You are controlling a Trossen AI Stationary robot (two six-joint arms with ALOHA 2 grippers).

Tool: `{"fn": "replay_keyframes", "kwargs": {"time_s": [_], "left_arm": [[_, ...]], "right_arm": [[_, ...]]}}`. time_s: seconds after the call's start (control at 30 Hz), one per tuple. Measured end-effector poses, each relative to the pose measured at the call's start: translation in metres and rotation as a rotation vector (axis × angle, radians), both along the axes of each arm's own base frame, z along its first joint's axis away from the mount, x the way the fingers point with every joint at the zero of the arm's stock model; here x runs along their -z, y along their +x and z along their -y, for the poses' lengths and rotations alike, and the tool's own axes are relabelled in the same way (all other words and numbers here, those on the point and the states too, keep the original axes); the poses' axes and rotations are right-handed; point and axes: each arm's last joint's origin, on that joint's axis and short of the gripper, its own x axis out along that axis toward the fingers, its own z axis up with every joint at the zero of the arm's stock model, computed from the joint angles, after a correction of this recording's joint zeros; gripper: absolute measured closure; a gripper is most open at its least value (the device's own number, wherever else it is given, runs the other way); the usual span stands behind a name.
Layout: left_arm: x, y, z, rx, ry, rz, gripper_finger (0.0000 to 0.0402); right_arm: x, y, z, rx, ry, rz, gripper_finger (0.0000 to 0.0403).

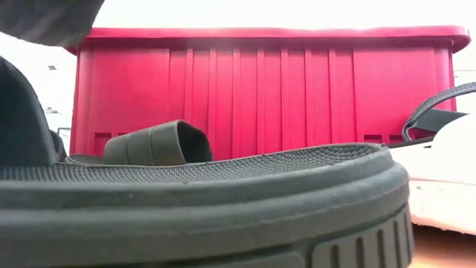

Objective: Pick and place slides into bin
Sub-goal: Put the black slipper into the red bin

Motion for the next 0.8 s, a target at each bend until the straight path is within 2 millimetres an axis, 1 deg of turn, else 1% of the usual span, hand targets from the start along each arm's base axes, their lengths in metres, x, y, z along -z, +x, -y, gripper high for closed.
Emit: {"fn": "replay_keyframes", "kwargs": {"time_s": [0.2, 0.33, 0.43, 0.53, 0.7, 0.8], "left_arm": [[-0.035, -0.004, -0.016, 0.036, 0.07, 0.177, 0.0401], [-0.065, -0.009, -0.029, 0.034, 0.156, 0.283, 0.0401], [-0.088, -0.012, -0.039, 0.023, 0.248, 0.314, 0.0401], [-0.109, -0.015, -0.051, 0.013, 0.344, 0.29, 0.0401], [-0.14, -0.019, -0.074, 0.027, 0.485, 0.149, 0.0401], [-0.162, -0.024, -0.09, 0.018, 0.571, 0.107, 0.0401]], "right_arm": [[0.0, 0.0, 0.0, 0.0, -0.001, 0.0, 0.0403], [0.0, 0.0, 0.0, 0.0, 0.0, 0.0, 0.0403], [0.0, 0.0, 0.0, 0.0, -0.001, 0.0, 0.0403], [0.0, 0.0, 0.0, -0.002, -0.003, 0.002, 0.0403], [0.0, 0.0, 0.0, -0.025, -0.046, 0.038, 0.0403], [0.0, 0.001, 0.001, -0.004, -0.077, 0.057, 0.0403]]}}
